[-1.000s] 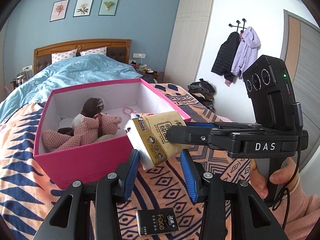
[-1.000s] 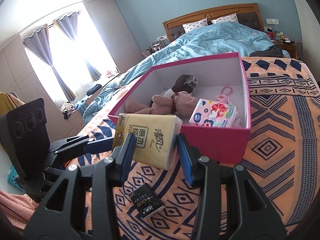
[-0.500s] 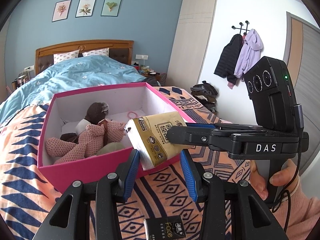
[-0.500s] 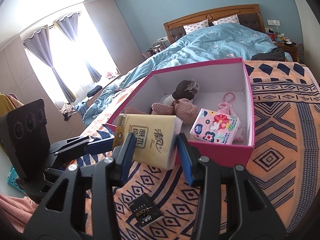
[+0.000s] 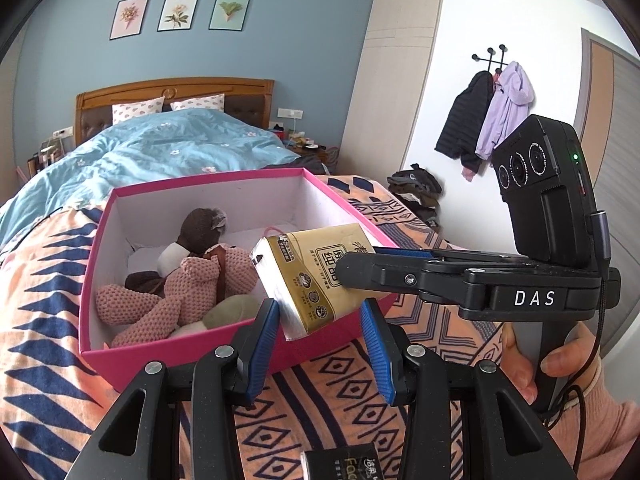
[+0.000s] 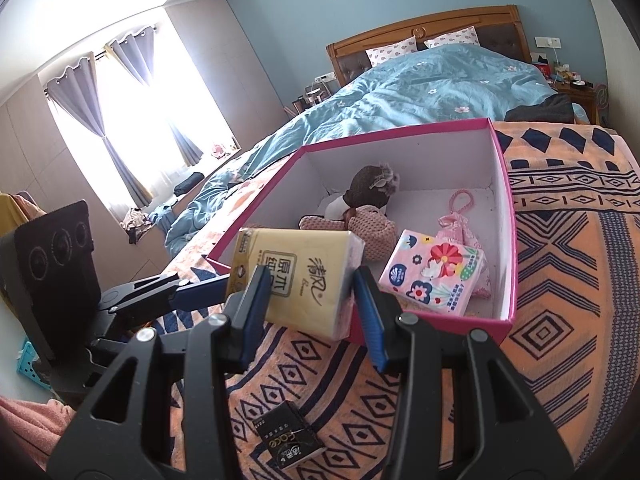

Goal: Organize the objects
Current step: 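Carry the beige tissue pack over the magenta box rim, then lower the beige pack into the box and open both grippers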

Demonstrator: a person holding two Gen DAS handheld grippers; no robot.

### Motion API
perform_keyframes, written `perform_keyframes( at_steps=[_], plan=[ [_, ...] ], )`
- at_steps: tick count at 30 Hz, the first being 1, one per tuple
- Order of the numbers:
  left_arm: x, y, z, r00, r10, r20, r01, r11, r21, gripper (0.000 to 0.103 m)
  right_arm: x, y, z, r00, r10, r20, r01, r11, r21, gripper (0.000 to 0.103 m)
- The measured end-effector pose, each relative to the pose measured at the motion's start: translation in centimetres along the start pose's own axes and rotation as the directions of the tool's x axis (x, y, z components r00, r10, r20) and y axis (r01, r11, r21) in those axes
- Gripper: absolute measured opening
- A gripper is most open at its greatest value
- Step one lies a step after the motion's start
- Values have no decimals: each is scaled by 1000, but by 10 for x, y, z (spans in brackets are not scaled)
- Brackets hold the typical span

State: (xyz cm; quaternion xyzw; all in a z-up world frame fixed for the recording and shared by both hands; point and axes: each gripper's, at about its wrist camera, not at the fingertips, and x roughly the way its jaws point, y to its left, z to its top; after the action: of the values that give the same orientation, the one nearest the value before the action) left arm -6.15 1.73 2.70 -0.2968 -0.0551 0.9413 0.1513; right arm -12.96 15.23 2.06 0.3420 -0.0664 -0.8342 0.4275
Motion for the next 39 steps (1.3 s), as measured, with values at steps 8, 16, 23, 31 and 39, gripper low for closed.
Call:
perform_keyframes(
  at_steps=[8,16,23,31,39],
  plan=[
    [9,8,5,1000,-2,-11,2,1000,-13,42,9,-6,7,1000,-8,-11,8,1000,10,46],
    [19,19,8,999,-21,-33,20,999,-41,42,15,-11,12,1000,-16,-21,16,1000,24,46],
    [27,28,14,999,-23,-39,20,998,-64,42,26,-17,19,999,-25,-31,26,999,31,46],
    [42,42,17,998,-12,-64,6,996,-94,42,38,-21,25,998,-38,-48,40,999,31,46],
    [55,52,14,996,-8,-92,-3,993,-115,42,51,-25,23,995,-51,-80,54,998,34,46]
  ],
)
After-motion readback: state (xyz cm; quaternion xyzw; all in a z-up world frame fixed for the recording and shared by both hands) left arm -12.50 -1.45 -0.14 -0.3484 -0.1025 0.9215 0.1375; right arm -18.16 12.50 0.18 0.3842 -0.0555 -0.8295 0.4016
